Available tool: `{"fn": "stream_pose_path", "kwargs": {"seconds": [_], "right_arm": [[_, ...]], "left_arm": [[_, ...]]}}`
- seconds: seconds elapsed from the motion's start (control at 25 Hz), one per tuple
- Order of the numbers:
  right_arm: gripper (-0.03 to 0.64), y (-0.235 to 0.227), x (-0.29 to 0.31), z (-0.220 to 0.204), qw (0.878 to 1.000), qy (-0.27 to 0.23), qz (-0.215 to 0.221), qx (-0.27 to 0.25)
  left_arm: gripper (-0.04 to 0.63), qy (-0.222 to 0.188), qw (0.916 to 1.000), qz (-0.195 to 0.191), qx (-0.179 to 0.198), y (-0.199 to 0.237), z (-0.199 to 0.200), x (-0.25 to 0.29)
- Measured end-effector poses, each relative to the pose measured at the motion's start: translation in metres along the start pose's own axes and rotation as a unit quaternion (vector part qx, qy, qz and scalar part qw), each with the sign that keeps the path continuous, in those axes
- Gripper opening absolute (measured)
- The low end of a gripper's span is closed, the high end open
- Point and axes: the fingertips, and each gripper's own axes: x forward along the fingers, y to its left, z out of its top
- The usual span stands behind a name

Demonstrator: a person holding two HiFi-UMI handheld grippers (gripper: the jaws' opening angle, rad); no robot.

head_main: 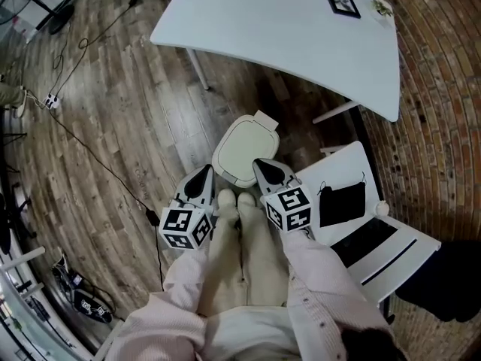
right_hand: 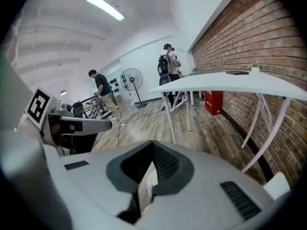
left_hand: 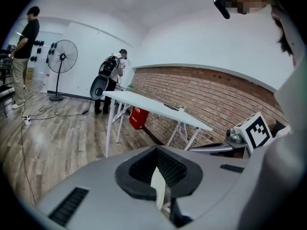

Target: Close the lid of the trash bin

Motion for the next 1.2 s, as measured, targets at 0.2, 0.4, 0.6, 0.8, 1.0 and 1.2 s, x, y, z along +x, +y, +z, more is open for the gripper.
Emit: {"fn": "stream_pose_path", "kwargs": {"seconds": [0.2,0.4,0.6,0.8,1.0,1.2], "right_arm": [[0.005,0.000,-0.019,0.037,0.999,-0.041,-0.009,0.002],[0.005,0.003,-0.036,0.071,0.997,-0.081,-0.012,0.006],[0.005,0.004,-0.057,0.101,0.993,-0.119,-0.015,0.006],[0.005,0.004,-0.076,0.137,0.987,-0.160,-0.019,-0.005],[0.005,0.006,-0.093,0.164,0.981,-0.193,-0.020,-0.012],[0.005,0.011,-0.109,0.184,0.974,-0.227,-0.019,-0.016]], "left_arm": [[-0.008,-0.025,0.9994,-0.013,0.022,-0.013,0.035,-0.008],[-0.008,-0.039,0.9978,-0.022,0.049,-0.023,0.064,-0.020],[-0.008,-0.064,0.9950,-0.030,0.071,-0.033,0.094,-0.033],[-0.008,-0.093,0.9907,-0.031,0.094,-0.041,0.125,-0.044],[-0.008,-0.119,0.9860,-0.035,0.112,-0.051,0.150,-0.053],[-0.008,-0.139,0.9817,-0.036,0.125,-0.055,0.168,-0.067]]}}
